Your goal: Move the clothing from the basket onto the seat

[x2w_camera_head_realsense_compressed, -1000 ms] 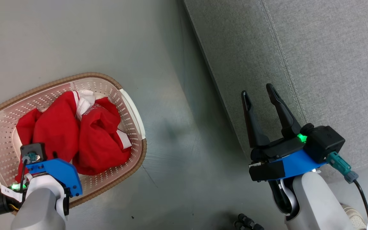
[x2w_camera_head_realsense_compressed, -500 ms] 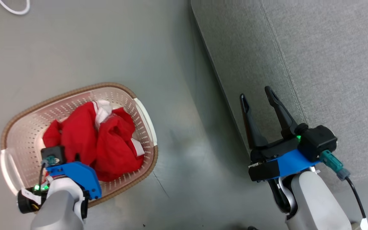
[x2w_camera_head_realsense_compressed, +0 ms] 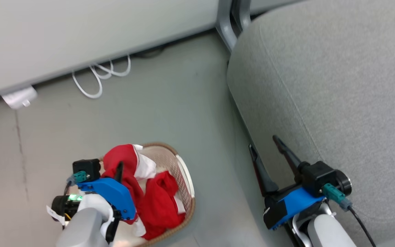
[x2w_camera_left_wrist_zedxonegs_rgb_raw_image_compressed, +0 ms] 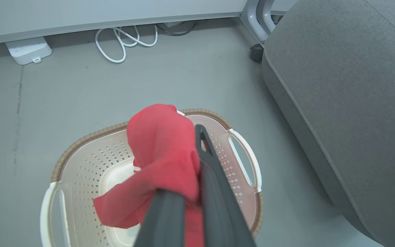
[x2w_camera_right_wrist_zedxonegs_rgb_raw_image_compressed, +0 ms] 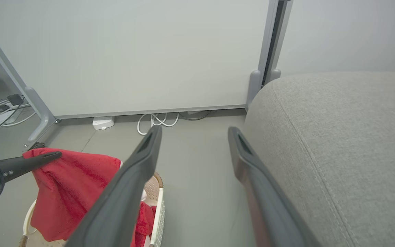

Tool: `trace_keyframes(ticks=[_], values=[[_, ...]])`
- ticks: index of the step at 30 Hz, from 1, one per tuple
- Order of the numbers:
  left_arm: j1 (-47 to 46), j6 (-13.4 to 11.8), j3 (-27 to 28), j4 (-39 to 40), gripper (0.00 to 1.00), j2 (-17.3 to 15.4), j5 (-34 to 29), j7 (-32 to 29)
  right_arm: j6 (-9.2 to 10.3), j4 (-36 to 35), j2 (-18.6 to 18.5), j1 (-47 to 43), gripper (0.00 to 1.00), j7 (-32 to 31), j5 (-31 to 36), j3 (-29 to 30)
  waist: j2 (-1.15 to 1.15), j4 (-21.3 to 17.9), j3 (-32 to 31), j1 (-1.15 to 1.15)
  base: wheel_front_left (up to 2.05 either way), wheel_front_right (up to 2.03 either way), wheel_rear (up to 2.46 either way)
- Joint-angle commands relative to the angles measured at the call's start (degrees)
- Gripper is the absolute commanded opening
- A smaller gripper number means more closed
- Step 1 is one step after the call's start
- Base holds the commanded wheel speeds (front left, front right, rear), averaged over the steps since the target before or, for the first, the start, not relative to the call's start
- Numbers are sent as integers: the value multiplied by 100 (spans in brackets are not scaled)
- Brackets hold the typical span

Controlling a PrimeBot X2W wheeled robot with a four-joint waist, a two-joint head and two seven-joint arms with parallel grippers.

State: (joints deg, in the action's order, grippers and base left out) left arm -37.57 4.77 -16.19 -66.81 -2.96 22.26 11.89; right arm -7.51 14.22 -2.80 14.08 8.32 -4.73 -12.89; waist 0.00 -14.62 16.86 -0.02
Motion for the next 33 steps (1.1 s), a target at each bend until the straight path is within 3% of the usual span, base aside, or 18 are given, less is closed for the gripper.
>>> trace_keyframes(ticks=[1, 5, 16, 24, 33], values=[[184, 80, -249, 198, 0, 8, 219, -24, 4, -11, -16, -196, 100, -79, 41, -71, 0, 270, -926, 2, 0, 0, 0], [246, 124, -995, 799, 0, 8, 561, -149, 4, -73, -17, -470, 100, -255, 39, -114, 0, 356, -1419, 2, 0, 0, 0], [-277, -288, -2637, 2463, 0, -1, 1568, -662, 4, -309, -16, -823, 100, -532, -123, -286, 0, 553, -1981, 2, 0, 0, 0], [-756, -519, -3320, 2968, 0, -1, 2214, -803, 3, -388, -16, -850, 100, -613, -138, -377, 0, 638, -2082, 2, 0, 0, 0], [-1235, -748, -3908, 3023, 0, 0, 2747, -679, 4, -420, -16, -934, 100, -616, -112, -369, 0, 740, -2077, 2, 0, 0, 0]])
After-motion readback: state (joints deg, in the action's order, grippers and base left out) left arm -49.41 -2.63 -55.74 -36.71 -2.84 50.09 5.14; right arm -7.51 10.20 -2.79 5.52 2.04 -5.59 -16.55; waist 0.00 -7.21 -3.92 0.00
